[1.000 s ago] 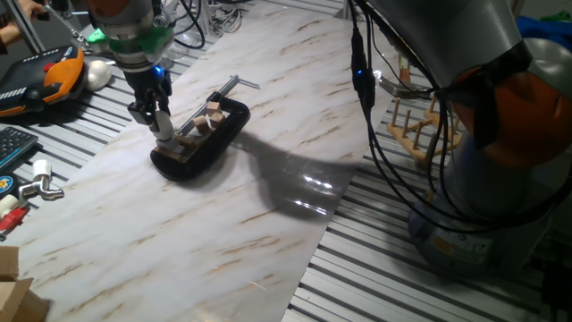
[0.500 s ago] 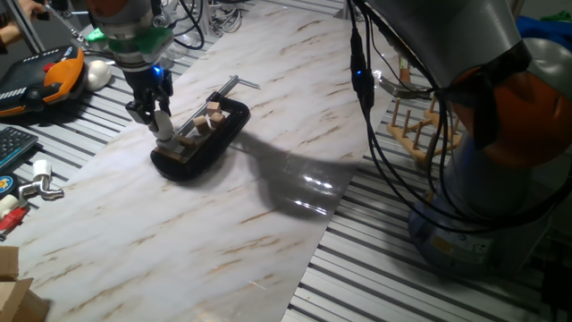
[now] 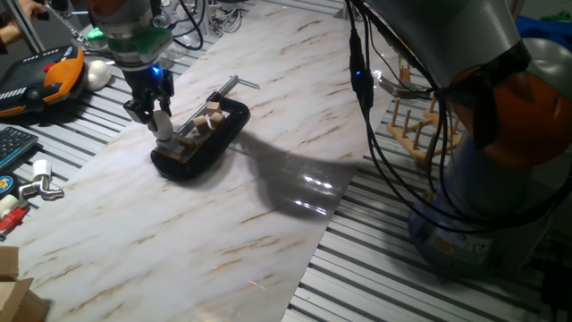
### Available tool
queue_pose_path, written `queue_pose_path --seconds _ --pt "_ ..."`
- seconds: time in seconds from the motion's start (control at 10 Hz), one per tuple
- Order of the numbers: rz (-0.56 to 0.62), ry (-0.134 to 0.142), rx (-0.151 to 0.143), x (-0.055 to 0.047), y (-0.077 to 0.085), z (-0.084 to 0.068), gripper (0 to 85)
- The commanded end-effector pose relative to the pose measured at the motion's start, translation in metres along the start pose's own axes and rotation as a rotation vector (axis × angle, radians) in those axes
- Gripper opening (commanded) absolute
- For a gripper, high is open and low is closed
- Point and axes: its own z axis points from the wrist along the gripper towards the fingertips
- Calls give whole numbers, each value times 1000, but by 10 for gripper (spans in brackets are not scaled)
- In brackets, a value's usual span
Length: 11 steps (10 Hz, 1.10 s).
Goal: Install the light bulb by rotating it
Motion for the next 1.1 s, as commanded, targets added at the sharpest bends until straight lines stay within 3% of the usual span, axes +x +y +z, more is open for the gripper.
queue_pose_path --seconds 0.0,1.0 --pt "18 -2 0 0 0 0 0" --pt "158 5 -8 0 -1 2 0"
